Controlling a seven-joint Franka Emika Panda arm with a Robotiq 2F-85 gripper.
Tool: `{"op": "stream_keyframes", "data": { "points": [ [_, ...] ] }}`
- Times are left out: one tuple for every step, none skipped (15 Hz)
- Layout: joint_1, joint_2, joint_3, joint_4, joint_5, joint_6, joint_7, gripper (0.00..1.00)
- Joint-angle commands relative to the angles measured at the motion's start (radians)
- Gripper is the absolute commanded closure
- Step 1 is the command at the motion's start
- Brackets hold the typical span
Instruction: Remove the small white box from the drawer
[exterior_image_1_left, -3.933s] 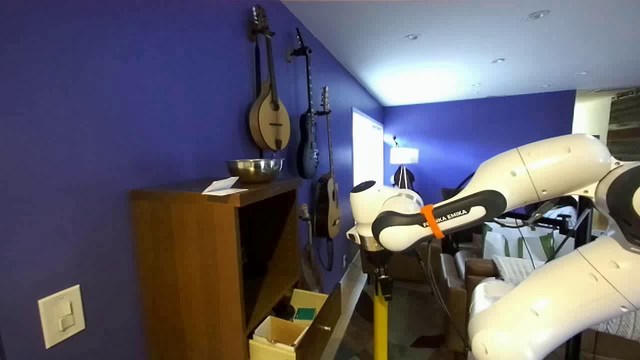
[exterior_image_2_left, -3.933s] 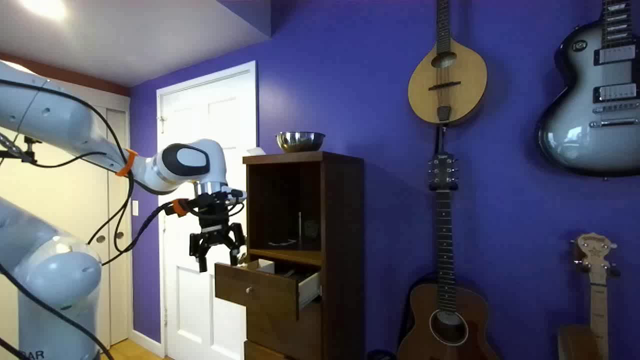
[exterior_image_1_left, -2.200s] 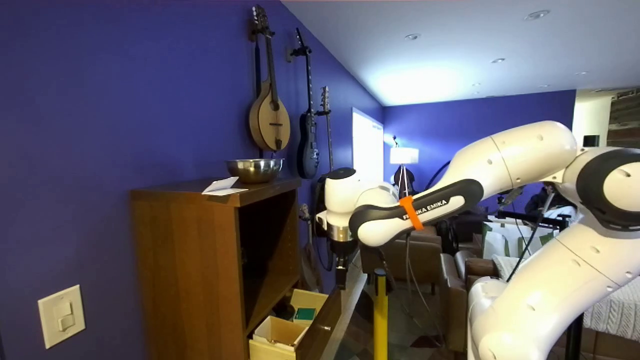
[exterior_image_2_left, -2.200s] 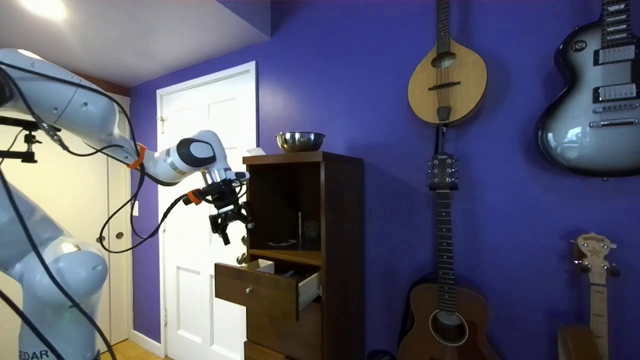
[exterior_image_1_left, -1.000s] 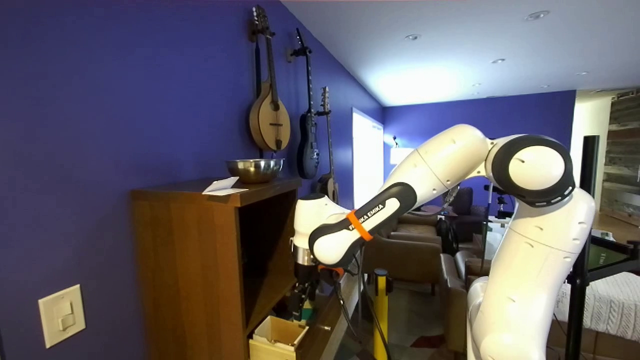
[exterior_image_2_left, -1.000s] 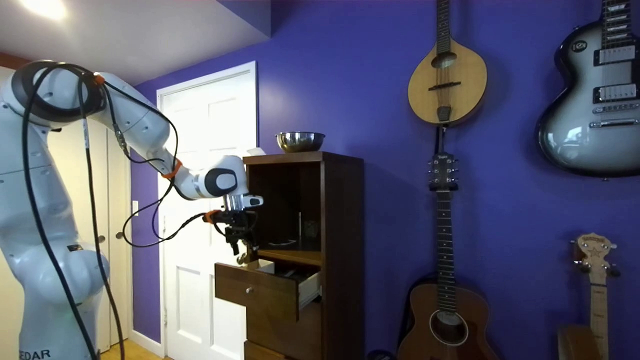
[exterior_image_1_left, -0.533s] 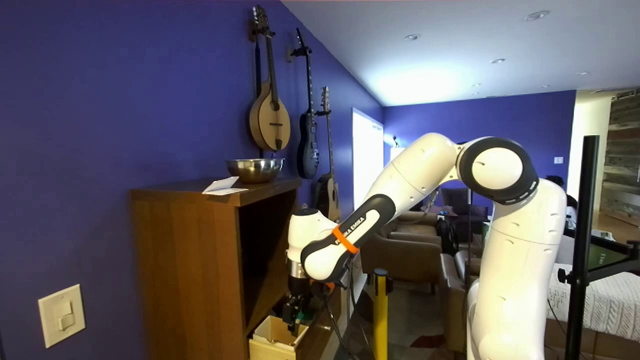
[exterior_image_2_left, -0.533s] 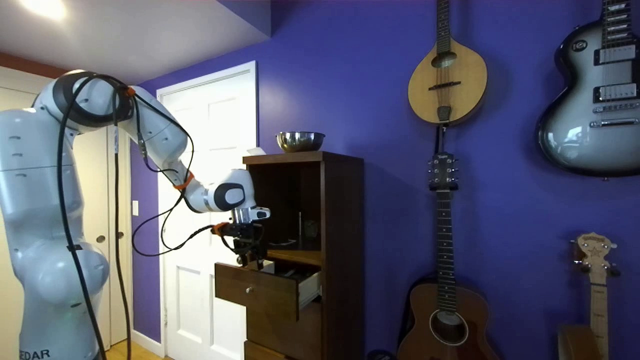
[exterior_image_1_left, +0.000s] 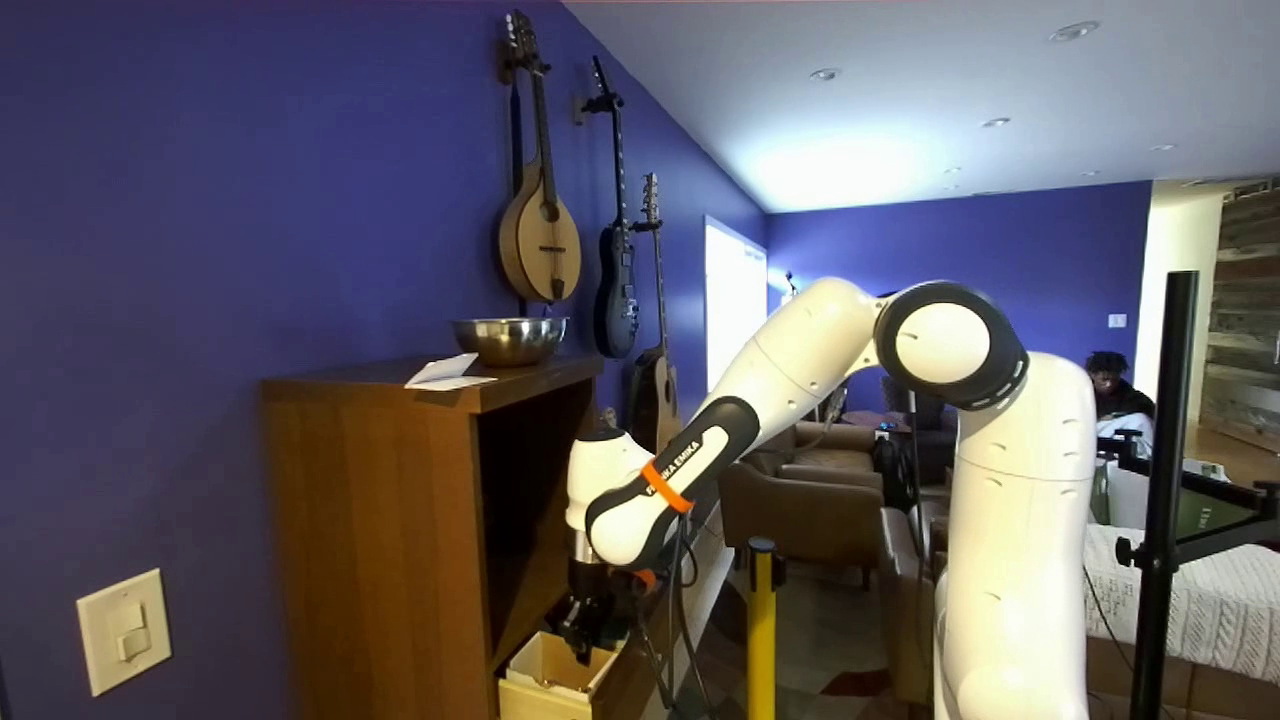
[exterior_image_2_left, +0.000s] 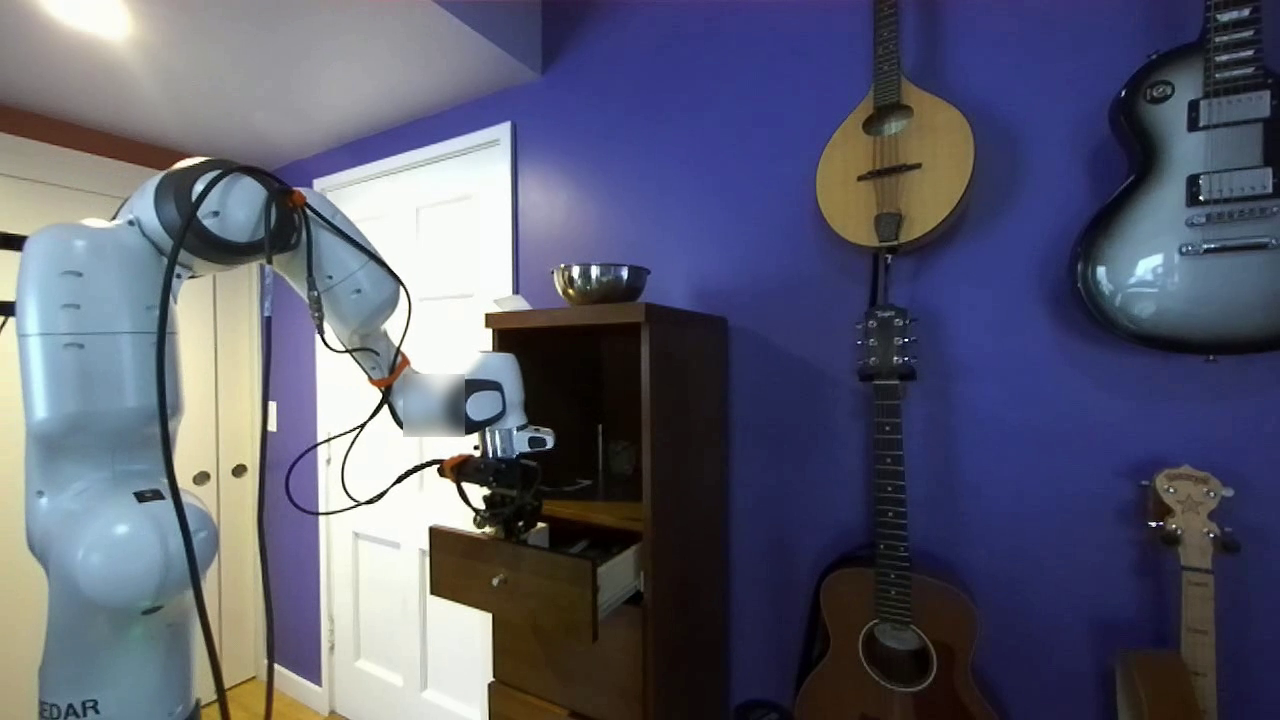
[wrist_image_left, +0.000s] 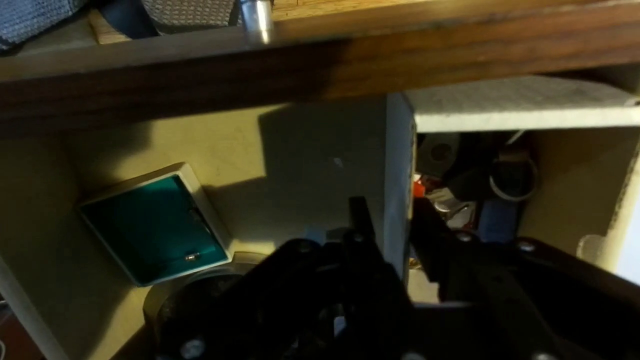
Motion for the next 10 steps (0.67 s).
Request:
{"op": "stream_keyframes", "data": {
  "points": [
    [0.001, 0.028, -0.007, 0.029, 0.061, 0.007, -0.046, 0.99],
    [0.0, 0.028, -0.008, 0.029, 0.067, 0.005, -0.049, 1.0],
    [-0.001, 0.024, -0.01, 0.024, 0.08, 0.005, -0.06, 1.0],
    [-0.002, 0.02, -0.012, 0.021, 0.094, 0.005, -0.074, 1.0],
    [-0.004, 0.015, -0.016, 0.017, 0.112, 0.004, -0.089, 0.99],
    [-0.006, 0.011, -0.02, 0.014, 0.121, 0.001, -0.095, 0.99],
    [-0.008, 0.007, -0.024, 0.012, 0.133, -0.001, -0.104, 0.99],
    [-0.01, 0.003, -0.028, 0.01, 0.134, -0.005, -0.109, 0.99],
    [-0.012, -0.003, -0.033, 0.004, 0.139, -0.007, -0.123, 0.99],
    [-0.013, -0.007, -0.038, -0.001, 0.144, -0.008, -0.14, 0.99]
  ]
}}
